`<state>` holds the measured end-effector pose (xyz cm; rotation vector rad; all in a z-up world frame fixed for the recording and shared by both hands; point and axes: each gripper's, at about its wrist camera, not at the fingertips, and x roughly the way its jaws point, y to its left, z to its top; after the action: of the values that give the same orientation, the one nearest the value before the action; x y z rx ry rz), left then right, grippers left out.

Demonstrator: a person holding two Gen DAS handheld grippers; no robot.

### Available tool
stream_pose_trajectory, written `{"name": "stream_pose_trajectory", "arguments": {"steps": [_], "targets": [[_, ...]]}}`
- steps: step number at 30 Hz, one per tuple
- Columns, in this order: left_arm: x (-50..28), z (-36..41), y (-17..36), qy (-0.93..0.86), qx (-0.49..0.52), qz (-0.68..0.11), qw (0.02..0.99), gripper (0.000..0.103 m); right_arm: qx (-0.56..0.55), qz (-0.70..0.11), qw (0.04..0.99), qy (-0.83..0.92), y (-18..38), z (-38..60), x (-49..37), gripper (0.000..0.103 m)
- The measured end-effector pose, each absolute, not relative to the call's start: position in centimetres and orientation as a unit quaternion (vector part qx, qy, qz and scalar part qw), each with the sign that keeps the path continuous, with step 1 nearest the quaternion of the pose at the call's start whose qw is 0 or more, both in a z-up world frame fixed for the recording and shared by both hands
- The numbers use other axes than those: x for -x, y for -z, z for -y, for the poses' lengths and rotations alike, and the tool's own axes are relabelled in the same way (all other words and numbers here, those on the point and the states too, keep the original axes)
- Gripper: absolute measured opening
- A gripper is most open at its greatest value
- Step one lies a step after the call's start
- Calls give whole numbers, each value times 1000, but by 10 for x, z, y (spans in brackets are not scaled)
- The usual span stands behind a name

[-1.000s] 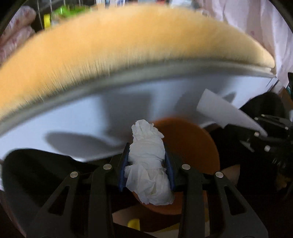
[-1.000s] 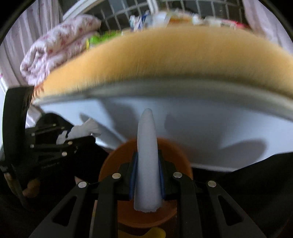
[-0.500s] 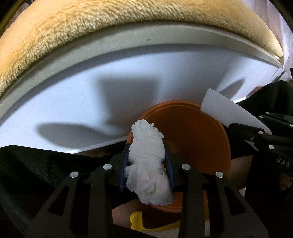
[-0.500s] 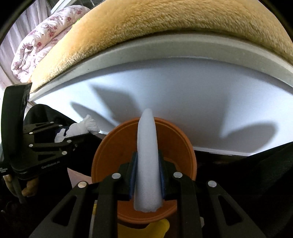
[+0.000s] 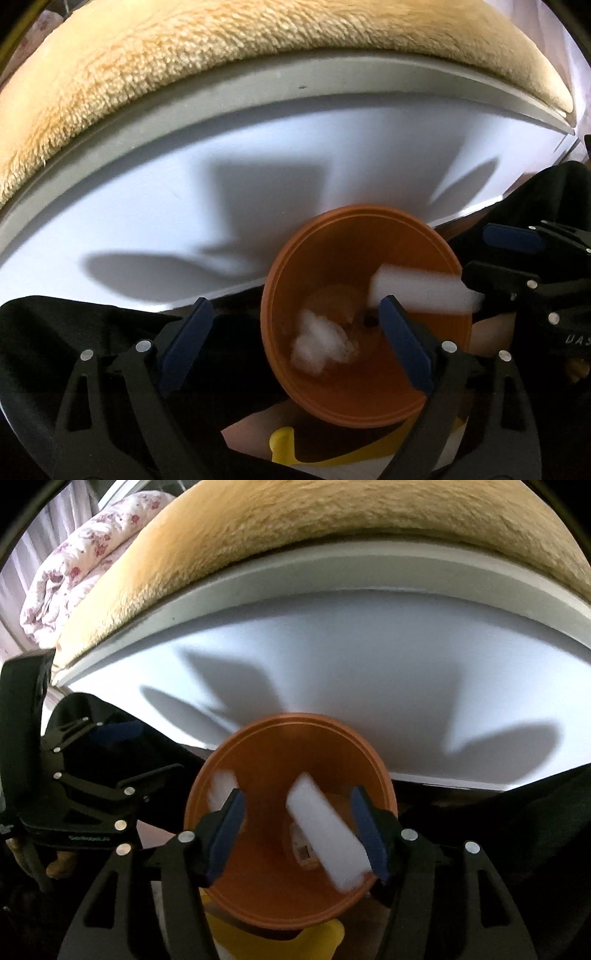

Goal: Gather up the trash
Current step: 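Grasp the white Yici juice pouch with the right gripper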

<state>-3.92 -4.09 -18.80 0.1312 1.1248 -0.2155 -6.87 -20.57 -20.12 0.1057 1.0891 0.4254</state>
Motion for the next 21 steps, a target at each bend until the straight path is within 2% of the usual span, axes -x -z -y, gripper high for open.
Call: {"name": "stream_pose_trajectory", "arguments": {"steps": [8,11,14,21], "targets": [[38,37,187,96,-45,-529,842,89,-60,-489,850,-187,185,214,72,60],[45,32,173,95,-42,-502,858,89,-40,-441,876,-191,142,220,81,60],[50,31,160,96,-33,-474,875,89,-51,-390,896,-206,86,230,77,70],[53,32,158,98,-38,-461,881,89,-113,-361,901,-210,18,247,-10,70]]}}
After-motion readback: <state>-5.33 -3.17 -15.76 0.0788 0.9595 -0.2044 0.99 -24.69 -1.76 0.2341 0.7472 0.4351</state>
